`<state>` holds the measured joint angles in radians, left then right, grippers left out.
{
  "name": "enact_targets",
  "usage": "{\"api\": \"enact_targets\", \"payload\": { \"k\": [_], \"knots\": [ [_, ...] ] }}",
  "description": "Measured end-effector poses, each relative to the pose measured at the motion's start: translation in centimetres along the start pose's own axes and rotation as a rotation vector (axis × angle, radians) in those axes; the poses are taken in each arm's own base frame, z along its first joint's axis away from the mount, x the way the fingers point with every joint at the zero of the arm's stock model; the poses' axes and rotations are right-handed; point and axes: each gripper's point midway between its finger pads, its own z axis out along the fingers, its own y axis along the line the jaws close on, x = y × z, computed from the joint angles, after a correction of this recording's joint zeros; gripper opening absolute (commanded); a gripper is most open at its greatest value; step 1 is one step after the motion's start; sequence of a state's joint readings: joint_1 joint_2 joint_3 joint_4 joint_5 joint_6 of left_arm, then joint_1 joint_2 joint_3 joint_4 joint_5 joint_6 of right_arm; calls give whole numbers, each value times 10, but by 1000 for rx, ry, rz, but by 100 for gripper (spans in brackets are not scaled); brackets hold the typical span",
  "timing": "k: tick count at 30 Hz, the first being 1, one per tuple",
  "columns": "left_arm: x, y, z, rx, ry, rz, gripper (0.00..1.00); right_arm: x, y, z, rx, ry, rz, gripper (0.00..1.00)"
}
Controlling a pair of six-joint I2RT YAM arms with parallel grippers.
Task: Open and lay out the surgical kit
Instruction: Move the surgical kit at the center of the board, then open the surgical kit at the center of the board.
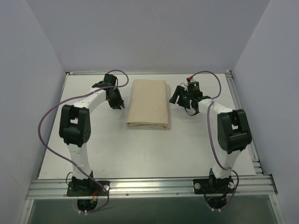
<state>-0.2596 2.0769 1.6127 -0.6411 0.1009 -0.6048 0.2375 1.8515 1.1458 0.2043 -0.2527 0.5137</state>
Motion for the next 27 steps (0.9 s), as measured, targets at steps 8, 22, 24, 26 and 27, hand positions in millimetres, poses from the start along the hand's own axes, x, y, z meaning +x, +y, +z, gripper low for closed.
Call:
{"api": "enact_targets", "payload": {
  "k": [8,22,24,26,27],
  "knots": [
    [3,-15,-89,131,-174,68,66,0,29,-41,-151,5,-23,66],
    [71,-101,-136,467,-242,363,73,42,38,-14,-260,139,54,54],
    [74,-109,-137,483,-254,383,72,47,40,-11,-262,152,56,49],
    [77,-115,-137,487,-265,402,71,51,43,-10,-265,162,54,40],
    [79,-117,-136,484,-270,413,71,53,45,-10,-267,164,50,37]
  ]
}}
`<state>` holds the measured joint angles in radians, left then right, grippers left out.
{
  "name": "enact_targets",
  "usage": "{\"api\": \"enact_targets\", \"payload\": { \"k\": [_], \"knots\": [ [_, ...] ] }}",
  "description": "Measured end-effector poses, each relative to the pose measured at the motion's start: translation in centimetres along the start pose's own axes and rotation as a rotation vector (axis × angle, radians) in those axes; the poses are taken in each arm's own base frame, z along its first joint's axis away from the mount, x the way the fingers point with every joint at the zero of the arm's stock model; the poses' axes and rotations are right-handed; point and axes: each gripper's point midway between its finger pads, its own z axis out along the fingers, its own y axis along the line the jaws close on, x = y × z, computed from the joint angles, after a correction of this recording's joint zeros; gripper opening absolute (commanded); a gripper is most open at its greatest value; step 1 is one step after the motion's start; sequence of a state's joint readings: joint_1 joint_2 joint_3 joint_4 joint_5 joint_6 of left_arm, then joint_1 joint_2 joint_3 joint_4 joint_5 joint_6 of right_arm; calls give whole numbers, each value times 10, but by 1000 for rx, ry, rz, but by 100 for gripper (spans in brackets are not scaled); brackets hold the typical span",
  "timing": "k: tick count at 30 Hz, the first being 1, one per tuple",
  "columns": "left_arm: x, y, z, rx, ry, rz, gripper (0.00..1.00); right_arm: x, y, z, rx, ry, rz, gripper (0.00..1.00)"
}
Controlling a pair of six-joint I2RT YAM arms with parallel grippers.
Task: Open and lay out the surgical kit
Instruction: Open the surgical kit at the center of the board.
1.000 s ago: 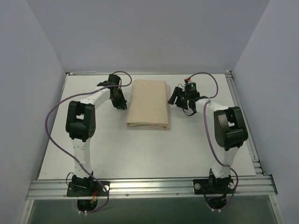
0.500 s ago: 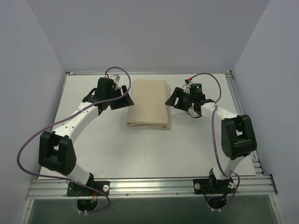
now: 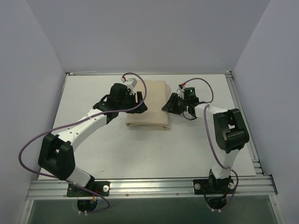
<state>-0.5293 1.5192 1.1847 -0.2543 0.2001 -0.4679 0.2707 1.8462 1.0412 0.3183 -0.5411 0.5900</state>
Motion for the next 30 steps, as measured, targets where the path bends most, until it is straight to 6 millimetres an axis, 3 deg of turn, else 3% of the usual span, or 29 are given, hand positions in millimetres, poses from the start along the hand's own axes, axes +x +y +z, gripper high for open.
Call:
{"api": "enact_targets", "payload": {
  "k": [4,7,11,17,20,26,27,30],
  "knots": [
    [8,-9,7,-18,-1,43,71,2,7,3,-7,-1,-7,6],
    [15,-16,14,-26,-1,78,76,-1,13,3,-14,-7,-4,0],
    [22,-23,23,-41,-9,117,83,-4,26,2,-31,-17,21,0],
    [36,-36,39,-56,-15,185,85,-14,50,-7,-67,-45,114,0],
    [42,-41,47,-77,-10,213,92,-19,60,-12,-85,-60,173,0],
    [32,-46,59,-139,-51,234,98,-22,75,-17,-126,-74,268,0],
    [31,-46,60,-148,-58,233,94,-22,76,-17,-129,-75,275,0],
    [25,-44,63,-181,-76,227,94,-22,82,-19,-139,-75,293,0]
  ]
}}
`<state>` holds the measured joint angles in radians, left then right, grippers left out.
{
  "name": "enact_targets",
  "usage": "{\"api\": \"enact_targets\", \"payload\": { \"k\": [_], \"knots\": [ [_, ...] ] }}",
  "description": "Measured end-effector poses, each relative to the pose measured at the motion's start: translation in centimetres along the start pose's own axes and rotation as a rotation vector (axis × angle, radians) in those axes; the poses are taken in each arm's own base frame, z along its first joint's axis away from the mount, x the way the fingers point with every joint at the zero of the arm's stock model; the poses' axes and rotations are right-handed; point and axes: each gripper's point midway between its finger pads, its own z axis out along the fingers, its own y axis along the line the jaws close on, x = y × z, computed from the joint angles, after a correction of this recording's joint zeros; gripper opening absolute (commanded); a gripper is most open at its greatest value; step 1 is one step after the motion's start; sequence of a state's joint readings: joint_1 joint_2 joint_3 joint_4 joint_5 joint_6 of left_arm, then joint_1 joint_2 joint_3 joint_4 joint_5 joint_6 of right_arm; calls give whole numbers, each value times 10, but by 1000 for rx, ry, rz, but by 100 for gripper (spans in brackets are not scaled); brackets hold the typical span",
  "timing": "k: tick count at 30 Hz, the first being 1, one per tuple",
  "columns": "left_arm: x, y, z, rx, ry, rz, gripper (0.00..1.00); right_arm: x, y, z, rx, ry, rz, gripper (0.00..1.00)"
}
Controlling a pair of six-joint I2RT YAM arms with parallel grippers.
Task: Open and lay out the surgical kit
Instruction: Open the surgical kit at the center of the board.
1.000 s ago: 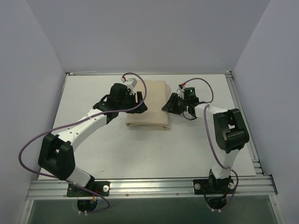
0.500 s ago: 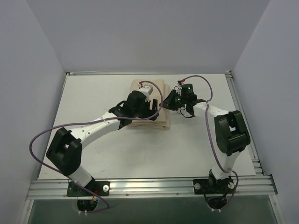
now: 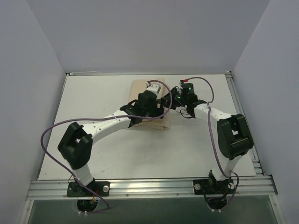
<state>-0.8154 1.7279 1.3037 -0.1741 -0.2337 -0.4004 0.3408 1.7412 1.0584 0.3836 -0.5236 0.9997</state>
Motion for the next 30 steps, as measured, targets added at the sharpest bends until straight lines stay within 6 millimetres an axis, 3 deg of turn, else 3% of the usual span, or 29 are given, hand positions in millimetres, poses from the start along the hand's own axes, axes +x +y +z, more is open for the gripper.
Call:
{"api": "enact_targets", "payload": {
  "k": [4,7,9,11,14,15,16,17,18,20,21,25,30],
  "knots": [
    [-13,-1,13,-53,-18,-6,95,1,8,-2,-20,-5,22,0],
    [-11,1,20,-82,-15,-3,100,1,12,-4,-31,-12,43,0],
    [-6,4,24,-103,4,1,81,1,13,-4,-36,-15,56,0],
    [-1,5,27,-116,23,3,70,1,13,-4,-38,-16,66,0],
    [2,7,32,-135,32,-1,42,0,13,-4,-36,-19,73,0],
    [3,9,32,-144,35,-2,28,0,13,-4,-37,-19,73,3],
    [3,13,32,-155,36,-8,6,0,13,-4,-37,-19,72,13],
    [2,16,32,-161,35,-16,2,0,13,-4,-36,-19,69,25],
    [1,19,33,-162,37,-21,2,0,13,-4,-33,-17,64,46],
    [2,29,34,-176,45,-27,2,-1,14,-4,-17,-17,32,62],
    [3,37,34,-187,51,-36,2,-5,16,-4,-6,-25,8,71],
    [3,87,21,-253,71,-99,2,-31,25,-9,22,-80,-82,79],
    [-20,184,-29,-386,23,-280,2,-61,25,-19,100,-138,-214,79]
  ]
}}
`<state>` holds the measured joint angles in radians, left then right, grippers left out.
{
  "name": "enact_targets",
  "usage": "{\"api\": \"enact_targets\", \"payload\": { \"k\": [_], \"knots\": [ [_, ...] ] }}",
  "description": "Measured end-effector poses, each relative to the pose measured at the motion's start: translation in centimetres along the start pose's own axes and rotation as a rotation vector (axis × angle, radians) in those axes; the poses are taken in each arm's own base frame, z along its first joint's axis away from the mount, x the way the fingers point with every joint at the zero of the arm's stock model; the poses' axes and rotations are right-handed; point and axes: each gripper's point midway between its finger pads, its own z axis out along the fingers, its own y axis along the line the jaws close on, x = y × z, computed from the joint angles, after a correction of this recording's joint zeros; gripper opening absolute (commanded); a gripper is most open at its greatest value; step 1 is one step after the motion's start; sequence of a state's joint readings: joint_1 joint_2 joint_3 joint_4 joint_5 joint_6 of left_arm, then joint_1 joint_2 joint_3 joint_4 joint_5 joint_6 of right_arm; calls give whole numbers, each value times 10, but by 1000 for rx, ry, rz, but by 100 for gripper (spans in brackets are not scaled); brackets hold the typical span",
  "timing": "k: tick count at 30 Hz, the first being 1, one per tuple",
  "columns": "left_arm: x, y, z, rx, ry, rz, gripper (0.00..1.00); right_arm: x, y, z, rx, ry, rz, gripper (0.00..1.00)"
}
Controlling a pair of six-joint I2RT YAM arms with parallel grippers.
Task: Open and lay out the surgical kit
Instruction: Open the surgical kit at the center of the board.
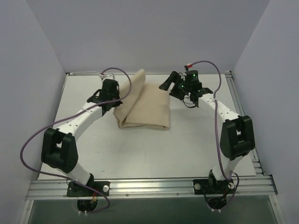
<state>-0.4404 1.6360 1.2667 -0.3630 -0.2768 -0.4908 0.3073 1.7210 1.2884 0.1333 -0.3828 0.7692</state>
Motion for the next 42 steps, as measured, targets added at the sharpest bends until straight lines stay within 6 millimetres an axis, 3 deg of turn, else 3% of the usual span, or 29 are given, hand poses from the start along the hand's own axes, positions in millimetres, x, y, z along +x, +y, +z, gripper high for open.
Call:
{"api": "enact_targets", "payload": {
  "k": [2,3,5,6,7,10,15,24,30,33,40,42],
  "knots": [
    [-22,50,-13,-73,-43,-103,3,-3,2,1,21,2,-59,79],
    [-31,74,-22,-108,-63,-154,30,-1,5,3,33,10,-92,79],
    [-41,117,-37,-179,-100,-249,71,10,18,10,41,31,-159,79],
    [-42,134,-45,-200,-112,-290,88,19,26,14,41,47,-192,79],
    [-41,148,-52,-222,-123,-330,91,30,34,17,38,66,-224,79],
    [-28,174,-63,-256,-118,-408,97,64,58,29,35,117,-306,79],
    [-3,166,-60,-219,-35,-411,97,115,83,57,73,173,-426,79],
    [30,156,-51,-155,59,-416,100,181,78,89,263,192,-595,73],
    [52,149,-48,-113,121,-428,95,195,75,99,359,164,-667,58],
    [53,145,-47,-90,125,-437,95,196,71,105,401,149,-691,47],
    [50,138,-46,-53,120,-445,94,200,51,113,489,145,-737,45],
    [49,137,-46,-46,118,-445,94,201,51,114,499,143,-746,35]
  ]
}}
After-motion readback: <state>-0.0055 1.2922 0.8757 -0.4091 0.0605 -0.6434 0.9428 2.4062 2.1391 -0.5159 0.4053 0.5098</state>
